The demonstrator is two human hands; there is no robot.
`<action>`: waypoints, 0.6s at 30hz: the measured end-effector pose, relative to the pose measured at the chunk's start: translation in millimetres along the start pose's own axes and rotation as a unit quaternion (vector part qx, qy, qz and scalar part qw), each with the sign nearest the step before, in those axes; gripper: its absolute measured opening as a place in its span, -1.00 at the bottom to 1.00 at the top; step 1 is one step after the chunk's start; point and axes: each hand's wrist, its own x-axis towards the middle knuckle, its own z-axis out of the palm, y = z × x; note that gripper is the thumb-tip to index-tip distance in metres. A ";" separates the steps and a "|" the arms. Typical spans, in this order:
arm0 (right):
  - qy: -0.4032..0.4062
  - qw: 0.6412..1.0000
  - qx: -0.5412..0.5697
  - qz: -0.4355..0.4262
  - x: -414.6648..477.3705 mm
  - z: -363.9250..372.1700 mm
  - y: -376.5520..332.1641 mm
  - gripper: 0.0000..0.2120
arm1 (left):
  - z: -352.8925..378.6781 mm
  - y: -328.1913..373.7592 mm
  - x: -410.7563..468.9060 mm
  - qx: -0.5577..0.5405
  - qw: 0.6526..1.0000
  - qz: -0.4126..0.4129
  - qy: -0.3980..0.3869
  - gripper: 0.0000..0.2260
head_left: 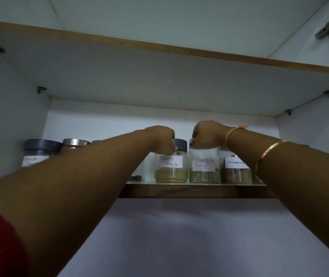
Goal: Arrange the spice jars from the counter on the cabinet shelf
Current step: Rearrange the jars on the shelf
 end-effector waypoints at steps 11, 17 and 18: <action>0.031 0.993 -0.007 -0.110 -2.7 3.9 -0.1 -0.73 | 3.6 -6.1 2.0 0.039 0.999 -0.032 -0.017 -0.73; 0.038 0.992 0.004 -0.121 7.6 16.6 -3.2 -0.70 | 9.8 -14.4 5.0 0.046 0.998 -0.054 -0.005 -0.75; 0.040 0.992 0.004 -0.124 9.5 18.9 -2.7 -0.70 | 11.3 -14.8 6.6 0.048 0.997 -0.056 -0.004 -0.75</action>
